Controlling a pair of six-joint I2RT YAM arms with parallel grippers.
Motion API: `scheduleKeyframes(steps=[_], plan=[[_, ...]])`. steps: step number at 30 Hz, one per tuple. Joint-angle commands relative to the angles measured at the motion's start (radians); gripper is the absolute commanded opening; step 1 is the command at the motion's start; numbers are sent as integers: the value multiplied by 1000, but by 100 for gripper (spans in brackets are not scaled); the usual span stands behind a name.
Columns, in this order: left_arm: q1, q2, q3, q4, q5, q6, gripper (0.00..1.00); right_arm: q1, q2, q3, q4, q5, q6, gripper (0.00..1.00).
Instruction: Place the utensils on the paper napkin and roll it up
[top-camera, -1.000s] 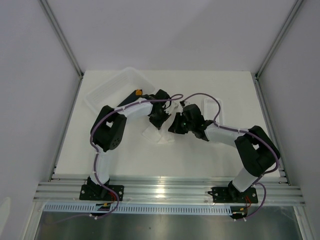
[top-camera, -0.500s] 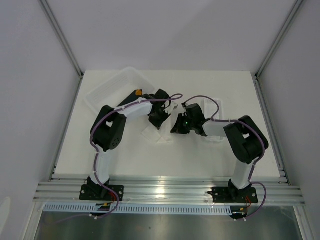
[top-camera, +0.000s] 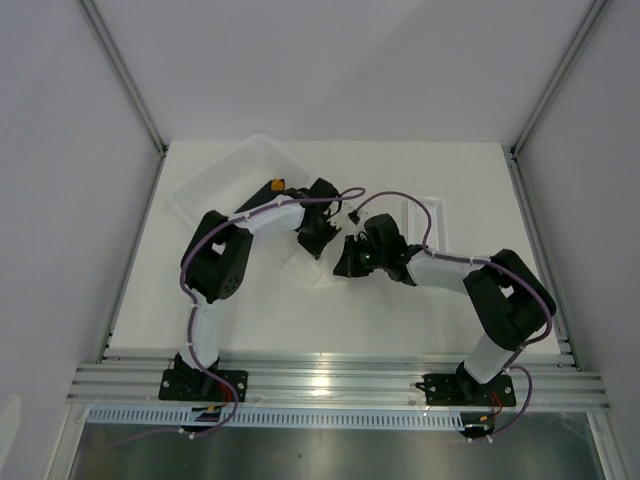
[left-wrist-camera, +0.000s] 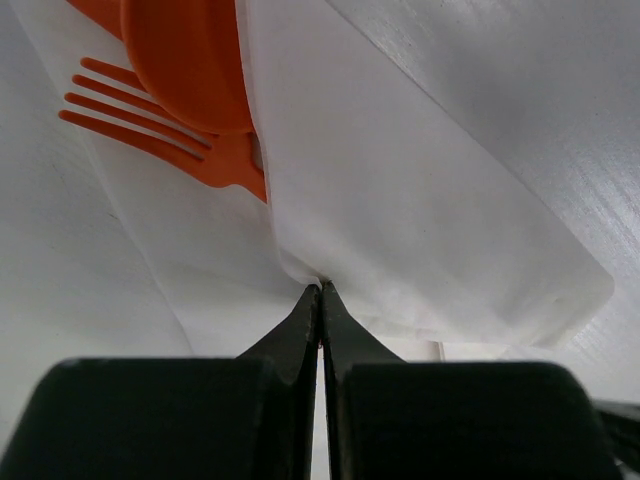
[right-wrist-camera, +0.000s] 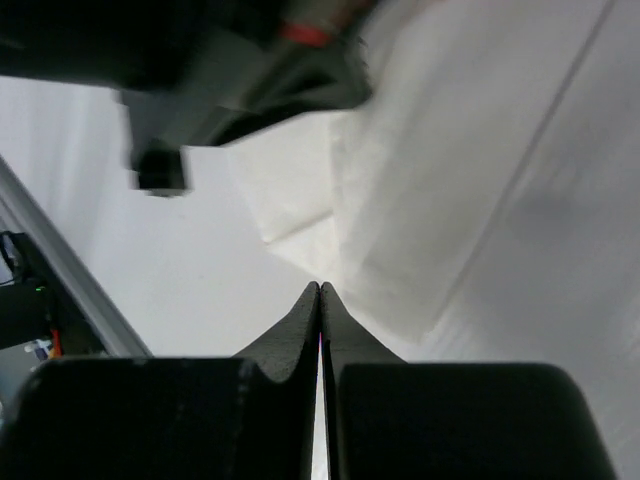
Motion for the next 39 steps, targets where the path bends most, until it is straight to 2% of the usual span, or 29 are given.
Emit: scheduleKeyframes(steps=[1, 13, 23, 33, 39], plan=[[9, 6, 27, -11, 9, 5, 1, -6, 54, -39, -7, 12, -4, 2], [11, 11, 30, -8, 8, 7, 1, -40, 116, -45, -67, 12, 12, 1], [9, 9, 30, 1, 6, 13, 1, -19, -42, 30, -101, -17, 1, 2], [9, -7, 33, -2, 8, 14, 1, -55, 137, 11, -55, -32, 32, 0], [11, 12, 47, -8, -1, 13, 1, -80, 101, -30, -19, -75, 43, 1]])
